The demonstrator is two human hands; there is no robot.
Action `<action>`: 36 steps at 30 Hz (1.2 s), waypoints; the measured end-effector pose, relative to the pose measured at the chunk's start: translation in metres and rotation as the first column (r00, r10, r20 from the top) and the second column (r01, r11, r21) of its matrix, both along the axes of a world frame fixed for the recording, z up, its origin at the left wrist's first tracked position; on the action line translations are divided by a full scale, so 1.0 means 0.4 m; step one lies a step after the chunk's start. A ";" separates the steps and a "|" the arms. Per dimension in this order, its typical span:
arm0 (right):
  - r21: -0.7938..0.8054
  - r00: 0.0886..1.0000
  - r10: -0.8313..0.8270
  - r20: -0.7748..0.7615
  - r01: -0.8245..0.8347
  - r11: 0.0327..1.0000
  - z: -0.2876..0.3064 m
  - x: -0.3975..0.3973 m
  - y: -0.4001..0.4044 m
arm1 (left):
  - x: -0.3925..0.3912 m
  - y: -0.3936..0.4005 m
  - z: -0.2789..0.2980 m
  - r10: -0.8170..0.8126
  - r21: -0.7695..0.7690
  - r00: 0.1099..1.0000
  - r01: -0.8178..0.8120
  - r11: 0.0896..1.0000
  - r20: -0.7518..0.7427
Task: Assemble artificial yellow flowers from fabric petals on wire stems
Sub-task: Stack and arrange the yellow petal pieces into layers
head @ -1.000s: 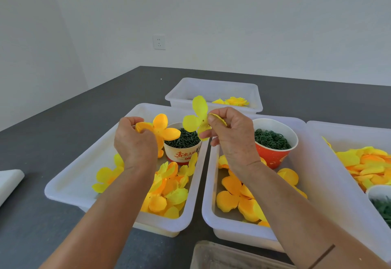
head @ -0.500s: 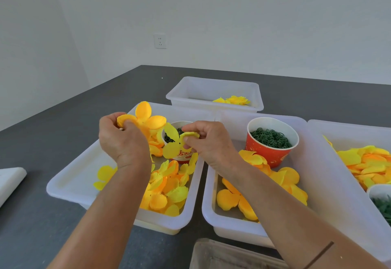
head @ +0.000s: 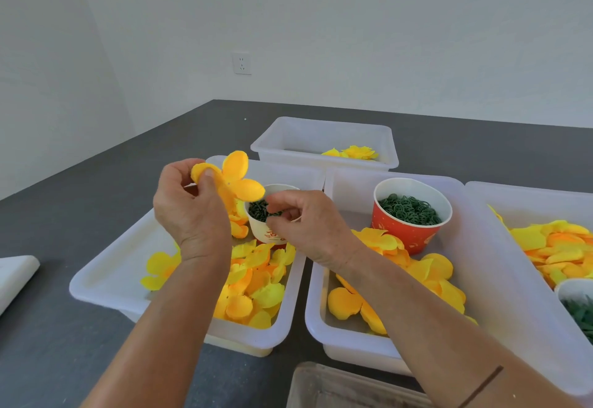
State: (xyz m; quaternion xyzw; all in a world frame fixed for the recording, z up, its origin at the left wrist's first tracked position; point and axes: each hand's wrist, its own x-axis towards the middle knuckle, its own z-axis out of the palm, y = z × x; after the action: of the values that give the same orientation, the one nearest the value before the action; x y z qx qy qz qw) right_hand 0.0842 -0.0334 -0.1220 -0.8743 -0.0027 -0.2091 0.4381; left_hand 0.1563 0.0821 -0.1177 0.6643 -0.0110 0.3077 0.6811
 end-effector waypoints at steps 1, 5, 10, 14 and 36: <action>0.058 0.999 -0.036 0.012 0.035 0.998 0.004 0.001 -0.001 | -0.002 -0.003 -0.001 -0.051 0.006 0.998 0.051 0.999 -0.023; 0.316 0.987 -0.155 -0.036 0.159 0.935 0.018 0.006 -0.007 | -0.031 -0.019 0.005 -0.298 0.038 0.952 0.301 0.953 -0.062; 0.399 0.972 -0.234 0.036 0.201 0.895 0.025 0.004 -0.016 | -0.064 -0.034 0.019 -0.478 0.049 0.862 0.491 0.870 -0.168; 0.518 0.969 -0.243 0.055 0.180 0.836 0.019 -0.001 -0.034 | -0.068 -0.032 0.020 -0.558 0.010 0.784 0.582 0.813 -0.273; 0.874 0.992 0.109 -0.057 -0.003 0.487 0.032 -0.006 -0.056 | -0.063 -0.024 0.027 -0.836 -0.308 0.465 0.782 0.542 -0.291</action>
State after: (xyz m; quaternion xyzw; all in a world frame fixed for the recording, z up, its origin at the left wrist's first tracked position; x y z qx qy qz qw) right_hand 0.0817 -0.0558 -0.1092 -0.5418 0.0977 -0.1213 0.8260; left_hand 0.1311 0.0726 -0.1070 0.5806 -0.1634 -0.1972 0.7728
